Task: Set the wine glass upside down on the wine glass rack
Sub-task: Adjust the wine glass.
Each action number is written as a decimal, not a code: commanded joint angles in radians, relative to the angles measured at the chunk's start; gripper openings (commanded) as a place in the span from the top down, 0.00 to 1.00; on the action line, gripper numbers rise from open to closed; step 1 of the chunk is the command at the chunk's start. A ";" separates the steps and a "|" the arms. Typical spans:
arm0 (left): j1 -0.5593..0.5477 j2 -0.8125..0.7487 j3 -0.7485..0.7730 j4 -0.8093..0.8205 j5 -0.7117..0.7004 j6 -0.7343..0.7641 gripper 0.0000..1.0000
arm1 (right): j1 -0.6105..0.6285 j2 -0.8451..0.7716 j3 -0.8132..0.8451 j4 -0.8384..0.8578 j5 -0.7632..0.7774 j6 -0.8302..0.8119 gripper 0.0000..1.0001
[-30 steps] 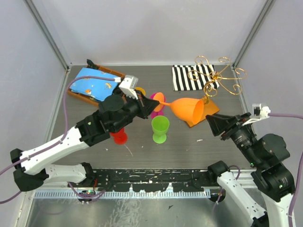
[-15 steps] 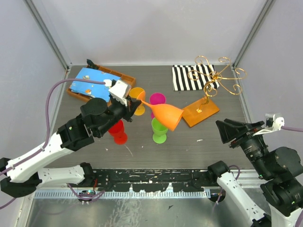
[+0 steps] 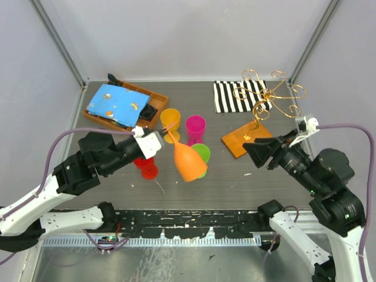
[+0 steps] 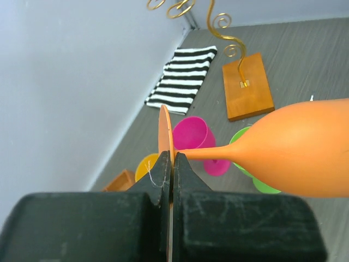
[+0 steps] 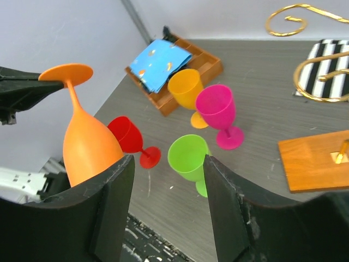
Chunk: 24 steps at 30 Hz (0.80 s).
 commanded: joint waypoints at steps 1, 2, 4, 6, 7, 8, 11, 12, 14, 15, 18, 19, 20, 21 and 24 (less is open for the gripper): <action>-0.003 -0.023 -0.031 0.034 0.140 0.237 1.00 | 0.001 0.073 0.041 0.105 -0.161 0.018 0.40; -0.003 -0.020 -0.031 0.035 0.142 0.251 1.00 | 0.002 0.089 0.041 0.113 -0.174 0.023 0.40; -0.003 -0.022 -0.048 0.029 0.176 0.308 1.00 | 0.001 0.109 0.033 0.138 -0.196 0.034 0.40; -0.003 -0.035 -0.086 0.031 0.250 0.415 1.00 | 0.001 0.134 0.034 0.165 -0.213 0.038 0.40; -0.003 -0.041 -0.102 0.032 0.275 0.447 1.00 | 0.001 0.151 0.041 0.170 -0.218 0.036 0.40; -0.003 -0.045 -0.112 0.032 0.297 0.470 1.00 | 0.001 0.166 0.049 0.173 -0.226 0.030 0.41; -0.003 -0.055 -0.120 0.048 0.331 0.486 1.00 | 0.002 0.196 0.048 0.209 -0.249 0.032 0.42; -0.003 -0.060 -0.119 0.054 0.336 0.487 1.00 | 0.002 0.200 0.042 0.241 -0.262 0.039 0.42; -0.003 -0.067 -0.119 0.061 0.346 0.503 1.00 | 0.002 0.207 0.023 0.287 -0.285 0.058 0.43; -0.003 -0.068 -0.118 0.062 0.349 0.515 1.00 | 0.002 0.207 0.012 0.310 -0.294 0.068 0.43; -0.003 -0.063 -0.109 0.068 0.338 0.532 1.00 | 0.003 0.206 -0.027 0.385 -0.314 0.102 0.44; -0.004 -0.059 -0.104 0.071 0.330 0.536 1.00 | 0.005 0.210 -0.034 0.399 -0.317 0.108 0.44; -0.003 -0.056 -0.101 0.075 0.321 0.542 1.00 | 0.007 0.215 -0.039 0.410 -0.320 0.111 0.44; -0.003 -0.053 -0.099 0.078 0.314 0.546 1.00 | 0.009 0.218 -0.043 0.420 -0.318 0.111 0.44; -0.003 -0.053 -0.098 0.099 0.280 0.554 1.00 | 0.026 0.228 -0.045 0.442 -0.304 0.101 0.44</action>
